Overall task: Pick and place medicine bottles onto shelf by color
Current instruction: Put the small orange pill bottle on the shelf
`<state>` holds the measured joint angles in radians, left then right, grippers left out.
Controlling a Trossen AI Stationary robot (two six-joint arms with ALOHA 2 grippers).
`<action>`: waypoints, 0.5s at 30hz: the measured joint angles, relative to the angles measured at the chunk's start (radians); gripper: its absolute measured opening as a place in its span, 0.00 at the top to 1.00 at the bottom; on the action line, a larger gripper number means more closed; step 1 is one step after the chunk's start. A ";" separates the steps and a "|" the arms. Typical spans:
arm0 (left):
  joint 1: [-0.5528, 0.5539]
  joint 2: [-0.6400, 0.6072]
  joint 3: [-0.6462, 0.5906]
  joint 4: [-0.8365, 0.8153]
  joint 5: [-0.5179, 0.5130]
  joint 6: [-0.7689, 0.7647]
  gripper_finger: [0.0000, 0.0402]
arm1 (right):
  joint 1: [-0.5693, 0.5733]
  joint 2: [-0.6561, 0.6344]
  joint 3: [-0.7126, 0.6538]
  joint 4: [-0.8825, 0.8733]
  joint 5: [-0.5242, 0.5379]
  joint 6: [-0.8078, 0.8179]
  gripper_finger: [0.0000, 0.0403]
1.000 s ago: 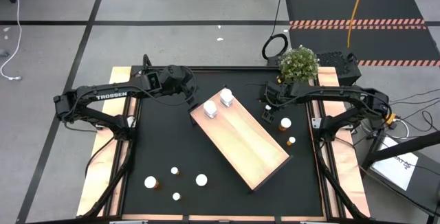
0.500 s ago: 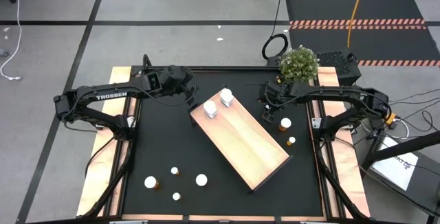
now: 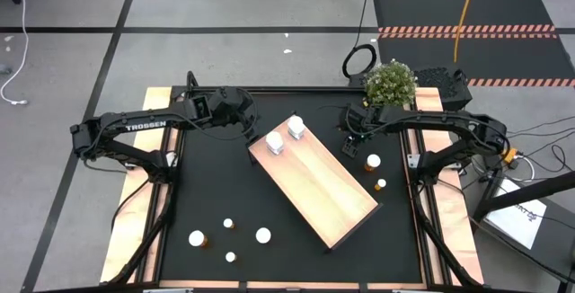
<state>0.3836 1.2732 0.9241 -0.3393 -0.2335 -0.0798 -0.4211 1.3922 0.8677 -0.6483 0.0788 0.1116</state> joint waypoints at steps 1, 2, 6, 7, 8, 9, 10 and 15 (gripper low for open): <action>0.000 0.000 0.000 0.000 0.000 0.001 0.26 | -0.003 0.000 0.000 0.000 -0.001 0.000 0.44; 0.000 0.000 0.000 0.000 0.000 0.001 0.26 | -0.004 0.000 -0.003 0.001 -0.002 0.000 0.44; 0.000 0.000 0.000 0.000 0.000 0.001 0.26 | -0.010 0.000 -0.022 0.001 -0.004 -0.001 0.44; 0.000 0.000 0.000 0.000 0.000 0.001 0.26 | -0.011 0.000 -0.028 0.004 -0.003 -0.005 0.44; 0.000 0.000 0.000 0.000 0.000 0.001 0.26 | -0.011 0.000 -0.033 0.008 -0.003 -0.005 0.44; 0.000 0.000 0.000 0.000 0.000 0.001 0.26 | -0.011 0.000 -0.037 0.011 -0.003 -0.007 0.44; 0.000 0.000 0.000 0.000 0.000 0.001 0.26 | -0.011 0.000 -0.038 0.012 -0.003 -0.007 0.44; 0.000 0.000 0.000 0.000 0.000 0.001 0.26 | -0.011 0.000 -0.038 0.021 -0.024 -0.006 0.45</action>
<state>0.3836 1.2732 0.9241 -0.3394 -0.2337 -0.0784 -0.4316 1.3922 0.8298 -0.6274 0.0553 0.1057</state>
